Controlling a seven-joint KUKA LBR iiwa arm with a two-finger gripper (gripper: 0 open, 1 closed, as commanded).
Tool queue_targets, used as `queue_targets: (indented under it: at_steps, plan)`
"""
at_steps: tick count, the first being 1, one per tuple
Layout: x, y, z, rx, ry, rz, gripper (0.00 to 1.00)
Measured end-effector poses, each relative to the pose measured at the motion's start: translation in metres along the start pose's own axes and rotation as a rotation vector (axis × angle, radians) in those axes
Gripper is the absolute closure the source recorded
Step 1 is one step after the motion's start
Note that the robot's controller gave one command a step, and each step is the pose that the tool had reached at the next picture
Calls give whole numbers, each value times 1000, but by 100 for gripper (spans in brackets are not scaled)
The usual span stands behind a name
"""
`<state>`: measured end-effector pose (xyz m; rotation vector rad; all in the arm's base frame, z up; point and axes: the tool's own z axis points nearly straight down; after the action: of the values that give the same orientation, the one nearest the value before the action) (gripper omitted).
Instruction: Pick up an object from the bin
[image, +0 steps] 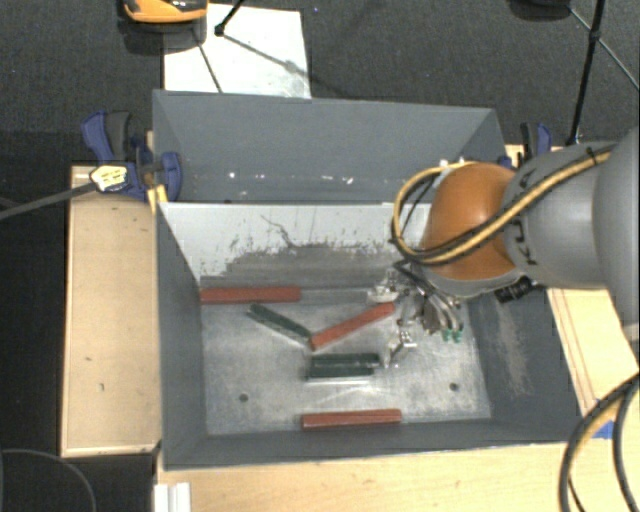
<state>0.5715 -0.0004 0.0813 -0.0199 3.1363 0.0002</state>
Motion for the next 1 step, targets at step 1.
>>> queue_targets:
  at_steps: [1]
  plan:
    - [1, 0, 1, 0, 3, -4, 100]
